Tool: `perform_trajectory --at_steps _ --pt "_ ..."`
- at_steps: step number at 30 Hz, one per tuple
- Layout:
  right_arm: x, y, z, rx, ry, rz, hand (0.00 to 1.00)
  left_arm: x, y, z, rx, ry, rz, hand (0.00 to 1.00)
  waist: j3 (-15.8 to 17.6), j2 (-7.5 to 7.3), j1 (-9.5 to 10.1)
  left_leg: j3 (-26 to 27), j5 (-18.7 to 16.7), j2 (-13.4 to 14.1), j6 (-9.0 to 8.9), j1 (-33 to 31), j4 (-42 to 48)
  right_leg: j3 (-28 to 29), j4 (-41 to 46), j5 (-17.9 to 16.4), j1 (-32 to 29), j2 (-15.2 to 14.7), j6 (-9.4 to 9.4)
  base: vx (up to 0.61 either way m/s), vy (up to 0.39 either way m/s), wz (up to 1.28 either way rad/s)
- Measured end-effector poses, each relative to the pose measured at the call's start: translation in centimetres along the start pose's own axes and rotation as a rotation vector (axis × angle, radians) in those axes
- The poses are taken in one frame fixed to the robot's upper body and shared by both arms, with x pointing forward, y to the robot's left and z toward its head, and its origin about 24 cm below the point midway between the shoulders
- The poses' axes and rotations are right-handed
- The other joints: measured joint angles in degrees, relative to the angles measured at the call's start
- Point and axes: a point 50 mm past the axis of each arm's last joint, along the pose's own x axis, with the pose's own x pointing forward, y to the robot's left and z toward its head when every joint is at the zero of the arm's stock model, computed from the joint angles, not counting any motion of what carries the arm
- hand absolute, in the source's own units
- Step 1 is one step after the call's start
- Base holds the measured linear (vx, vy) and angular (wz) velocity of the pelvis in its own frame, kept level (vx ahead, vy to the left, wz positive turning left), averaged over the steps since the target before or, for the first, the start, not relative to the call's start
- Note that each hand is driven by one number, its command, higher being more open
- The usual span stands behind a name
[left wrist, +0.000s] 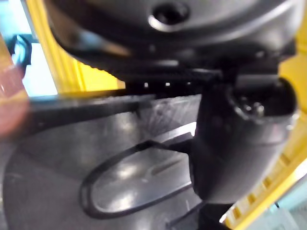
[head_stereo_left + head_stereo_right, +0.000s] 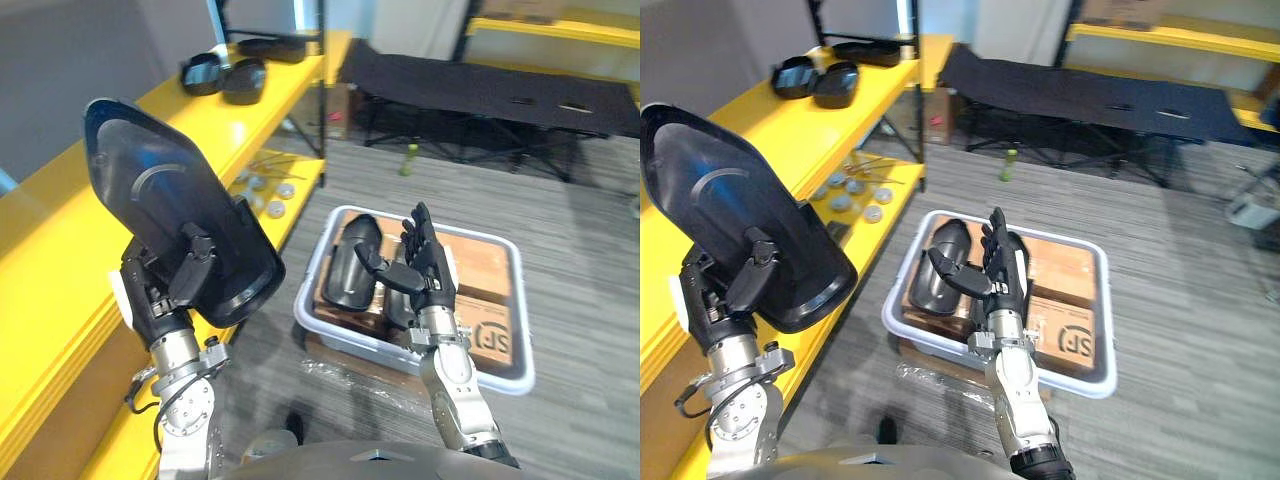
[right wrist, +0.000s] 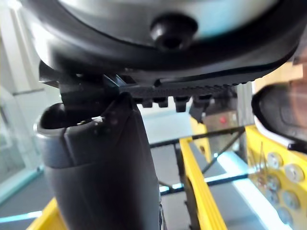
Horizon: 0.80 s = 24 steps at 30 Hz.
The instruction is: Walk over and take three plastic housings, then place them on the shelf
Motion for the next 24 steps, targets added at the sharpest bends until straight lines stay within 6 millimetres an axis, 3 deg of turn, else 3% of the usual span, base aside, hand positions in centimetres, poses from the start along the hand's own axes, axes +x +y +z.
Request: perform_trajectory --at_steps 2,5,8,9,11,14,15,17,20,24 --pt "0.0 -1.5 0.2 -0.03 -0.007 -0.052 1.0 -0.1 -0.5 0.1 -0.044 -0.006 -0.062 0.0 0.89 0.79 0.05 3.52 2.65 1.22 -0.11 -0.58 -0.05 -4.15 2.56 -1.64 0.65 -0.74 0.42 -0.02 0.041 1.29" --pt "0.1 -2.8 0.4 -0.029 -0.011 -0.118 1.0 -0.2 -0.5 0.2 -0.062 -0.016 -0.108 0.0 1.72 1.09 0.23 1.76 4.66 -0.79 0.44 0.31 -2.37 -4.63 5.12 -3.27 0.83 -2.5 0.95 -0.03 0.091 0.45" --pt "-0.1 -2.4 0.2 -0.015 -0.001 -0.099 1.0 -0.2 -0.5 0.3 -0.06 -0.018 -0.143 0.0 1.97 1.27 0.11 1.87 5.36 -2.0 1.05 1.83 -4.92 -3.97 5.68 -3.94 0.76 -3.71 1.37 -0.02 0.076 0.0" --pt "-0.3 -0.9 -0.2 0.012 0.013 -0.035 1.0 -0.4 -1.3 0.3 -0.054 -0.02 -0.232 0.0 2.09 1.16 -0.02 0.87 6.01 -2.82 1.41 1.28 -5.78 -3.95 7.46 -4.9 -0.57 -4.66 1.66 -0.02 0.075 0.25" --pt "-0.4 -0.1 -0.3 0.016 0.019 0.001 1.0 -0.4 -1.8 0.3 -0.057 -0.022 -0.283 0.0 2.06 1.2 -0.13 -0.91 6.91 -3.46 1.76 1.25 -5.98 -4.23 9.64 -6.06 -0.57 -5.33 1.45 0.01 0.011 0.48" --pt "-0.5 0.4 -0.3 0.019 0.021 0.024 1.0 -0.3 -2.5 0.5 -0.068 -0.036 -0.335 0.0 2.13 1.46 -0.52 -5.75 7.08 -4.58 1.79 0.14 -6.03 1.26 13.9 -7.58 -1.26 -5.22 -0.31 0.01 -0.002 0.89" --pt "-0.4 0.1 -0.2 0.006 0.017 0.02 1.0 0.0 -2.8 0.7 -0.067 -0.059 -0.369 0.0 2.17 1.59 -1.46 -9.77 7.39 -4.87 1.7 -0.86 -5.71 7.35 18.63 -8.36 -3.16 -4.74 -1.44 0.01 -0.038 1.39" --pt "-0.4 -0.2 0.0 -0.004 0.008 0.038 1.0 0.9 -3.3 1.3 -0.057 -0.109 -0.418 0.0 2.25 1.15 -1.8 -14.35 9.04 -4.78 0.81 -1.27 -6.41 12.77 22.52 -9.75 -4.06 -3.72 -1.71 0.04 -0.109 1.35" --pt "0.4 0.6 0.9 -0.01 -0.035 0.123 1.0 1.1 -2.6 1.7 -0.044 -0.142 -0.403 0.0 2.09 0.58 0.3 -15.59 11.44 -5.22 0.6 -3.29 -6.09 12.39 21.52 -12.66 -4.06 -3.52 -0.5 0.04 -0.149 0.41" --pt "0.7 0.7 1.4 -0.025 -0.058 0.175 1.0 0.3 -2.2 1.1 -0.03 -0.099 -0.413 0.0 2.43 1.08 0.54 -16.82 12.12 -5.12 -0.4 -5.26 -4.66 10.65 18.42 -15.17 -2.68 -2.5 1.33 -0.06 -0.139 0.17"
